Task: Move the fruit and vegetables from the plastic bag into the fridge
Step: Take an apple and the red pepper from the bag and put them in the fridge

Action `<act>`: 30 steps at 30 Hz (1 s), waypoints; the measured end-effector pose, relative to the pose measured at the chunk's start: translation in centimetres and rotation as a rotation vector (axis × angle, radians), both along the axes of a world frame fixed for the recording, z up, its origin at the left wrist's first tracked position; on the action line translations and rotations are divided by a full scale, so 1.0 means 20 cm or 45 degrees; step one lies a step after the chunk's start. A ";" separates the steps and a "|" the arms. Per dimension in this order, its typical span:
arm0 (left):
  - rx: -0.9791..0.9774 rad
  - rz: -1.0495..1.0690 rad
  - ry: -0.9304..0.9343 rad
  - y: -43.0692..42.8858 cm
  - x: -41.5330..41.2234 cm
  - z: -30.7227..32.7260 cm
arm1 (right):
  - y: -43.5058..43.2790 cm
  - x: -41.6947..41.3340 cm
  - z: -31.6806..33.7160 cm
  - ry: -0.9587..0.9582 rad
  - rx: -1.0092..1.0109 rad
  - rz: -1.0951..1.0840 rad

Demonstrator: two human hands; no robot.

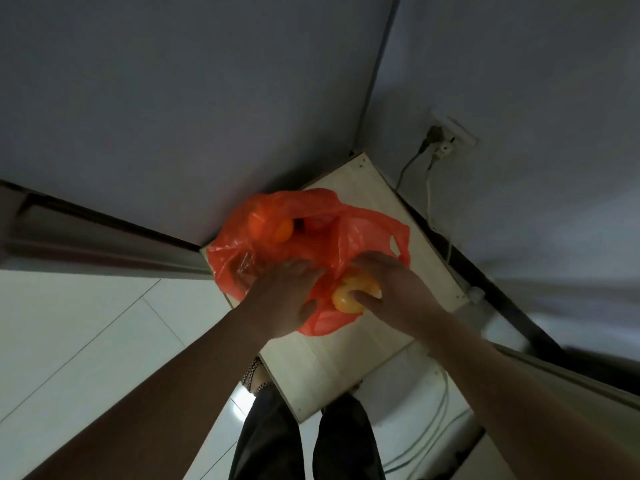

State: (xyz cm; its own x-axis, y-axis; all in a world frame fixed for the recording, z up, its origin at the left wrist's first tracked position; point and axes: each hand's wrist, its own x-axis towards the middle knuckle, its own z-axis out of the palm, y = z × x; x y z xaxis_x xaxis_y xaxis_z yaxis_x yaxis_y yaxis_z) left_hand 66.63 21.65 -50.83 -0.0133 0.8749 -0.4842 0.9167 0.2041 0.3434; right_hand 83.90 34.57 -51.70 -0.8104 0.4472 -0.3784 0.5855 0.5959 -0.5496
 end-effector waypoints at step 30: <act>0.127 0.797 -0.816 -0.06 0.07 0.27 | -0.20 -0.02 0.32 0.495 -0.476 -0.697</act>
